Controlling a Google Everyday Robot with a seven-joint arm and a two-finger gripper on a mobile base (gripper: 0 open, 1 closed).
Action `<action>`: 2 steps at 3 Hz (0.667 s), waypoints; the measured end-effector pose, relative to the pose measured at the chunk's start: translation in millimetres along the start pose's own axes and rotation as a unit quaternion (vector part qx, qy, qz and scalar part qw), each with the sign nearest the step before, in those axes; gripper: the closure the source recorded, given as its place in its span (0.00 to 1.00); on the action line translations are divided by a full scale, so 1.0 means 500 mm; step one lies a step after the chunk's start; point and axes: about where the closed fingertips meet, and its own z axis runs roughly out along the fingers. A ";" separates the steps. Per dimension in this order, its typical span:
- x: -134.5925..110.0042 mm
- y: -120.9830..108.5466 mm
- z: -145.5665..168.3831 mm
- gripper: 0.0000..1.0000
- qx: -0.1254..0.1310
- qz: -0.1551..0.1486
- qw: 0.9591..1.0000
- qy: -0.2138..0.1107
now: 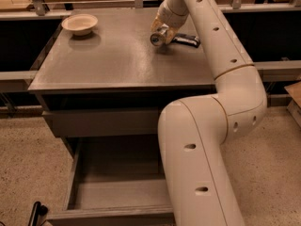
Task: Place redbull can into middle drawer
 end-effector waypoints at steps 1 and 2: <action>-0.009 0.003 -0.108 1.00 0.037 0.065 0.997 -0.022; -0.022 0.036 -0.189 1.00 0.047 0.156 0.986 -0.040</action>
Offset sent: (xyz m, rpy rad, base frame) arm -0.1813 -0.0508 0.0490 0.4325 0.2513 -0.4281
